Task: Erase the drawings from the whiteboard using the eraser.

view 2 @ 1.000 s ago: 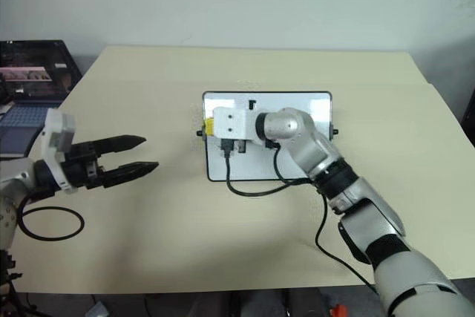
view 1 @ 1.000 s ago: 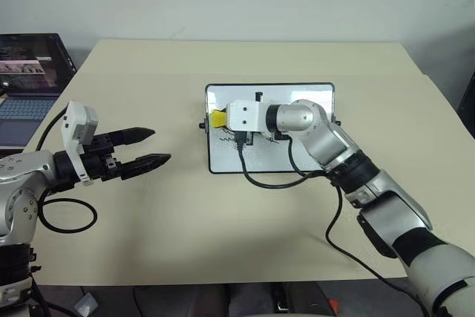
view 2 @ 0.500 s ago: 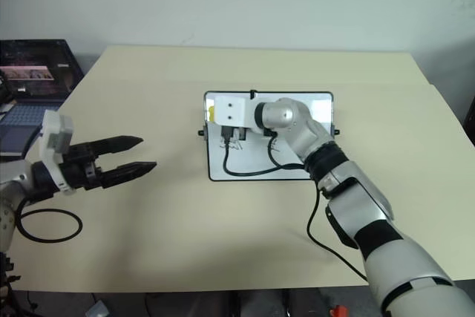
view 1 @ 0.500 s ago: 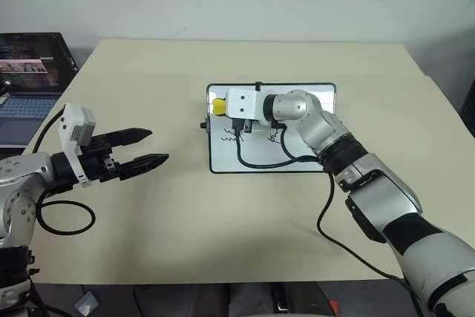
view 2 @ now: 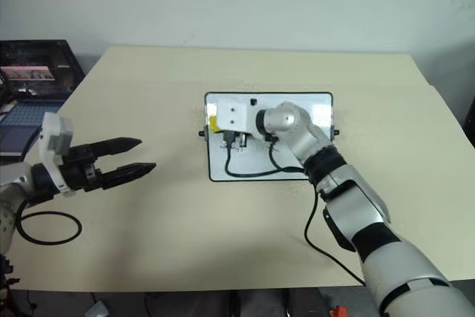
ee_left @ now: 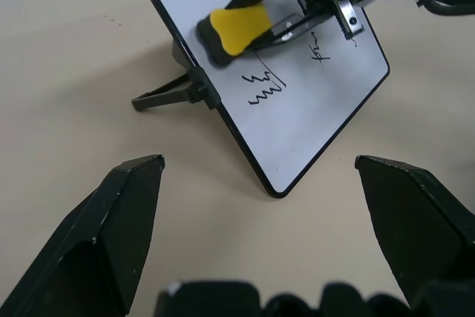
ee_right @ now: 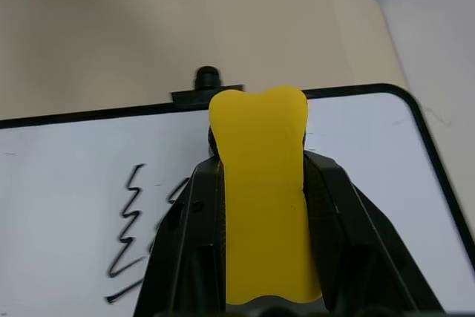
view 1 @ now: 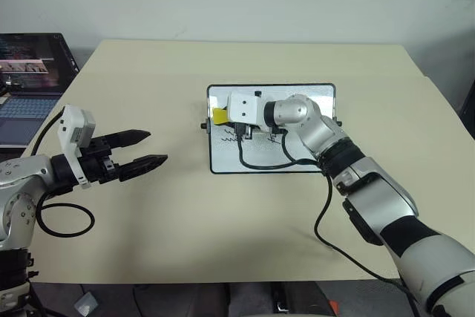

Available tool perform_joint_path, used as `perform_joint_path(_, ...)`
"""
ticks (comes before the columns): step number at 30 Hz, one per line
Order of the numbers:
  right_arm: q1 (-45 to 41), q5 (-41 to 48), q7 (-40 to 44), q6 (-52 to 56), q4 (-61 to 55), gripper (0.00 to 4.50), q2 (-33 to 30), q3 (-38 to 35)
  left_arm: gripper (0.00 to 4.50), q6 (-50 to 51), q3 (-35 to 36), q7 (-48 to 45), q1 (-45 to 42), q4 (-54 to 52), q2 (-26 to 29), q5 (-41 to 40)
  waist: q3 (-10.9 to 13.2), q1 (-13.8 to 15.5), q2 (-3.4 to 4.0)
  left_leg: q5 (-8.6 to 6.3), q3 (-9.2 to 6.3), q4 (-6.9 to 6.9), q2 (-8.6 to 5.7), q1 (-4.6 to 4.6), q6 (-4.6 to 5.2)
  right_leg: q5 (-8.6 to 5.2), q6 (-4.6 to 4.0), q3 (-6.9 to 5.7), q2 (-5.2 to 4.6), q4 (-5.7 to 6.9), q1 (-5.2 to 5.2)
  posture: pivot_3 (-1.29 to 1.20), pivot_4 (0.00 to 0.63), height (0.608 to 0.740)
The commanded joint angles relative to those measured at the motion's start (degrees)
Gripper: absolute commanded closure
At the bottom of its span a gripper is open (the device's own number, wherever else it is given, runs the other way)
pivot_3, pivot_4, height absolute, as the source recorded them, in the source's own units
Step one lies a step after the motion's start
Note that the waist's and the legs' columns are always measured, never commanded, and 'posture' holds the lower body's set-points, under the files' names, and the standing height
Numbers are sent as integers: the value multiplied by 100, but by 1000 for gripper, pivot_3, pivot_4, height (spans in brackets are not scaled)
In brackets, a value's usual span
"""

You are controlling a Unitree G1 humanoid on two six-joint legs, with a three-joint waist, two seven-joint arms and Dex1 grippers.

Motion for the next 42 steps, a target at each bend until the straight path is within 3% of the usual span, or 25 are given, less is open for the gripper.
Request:
perform_joint_path(1,321,-172,143,168,-243,3393,-121,106,0,-65,281,13,-3,-232,74,-78,0,1,0,0,1,0,0,5,0,0,0,1,0,0,4,0,150,740)
perform_joint_path(10,1259,-433,404,570,-1319,3396,-357,356,0,151,246,160,-103,-438,77,-132,-8,6,-12,1,2,1,0,15,0,0,0,3,0,2,9,0,150,740)
perform_joint_path(16,1498,-571,311,662,-1413,3397,-397,418,0,209,187,198,-183,-457,64,-126,-11,8,-18,3,4,2,0,20,1,-1,0,4,1,3,11,0,150,740)
perform_joint_path(36,-479,-833,-645,208,-4,3399,-696,216,0,-305,144,-179,-164,147,26,144,-9,12,-15,18,10,-4,0,18,20,12,-21,6,0,-1,5,0,150,740)
perform_joint_path(42,-660,-827,-652,32,286,3405,-684,211,0,-272,92,-177,-288,179,51,148,-9,14,-16,18,7,-6,0,16,20,11,-23,4,0,-3,5,0,150,740)
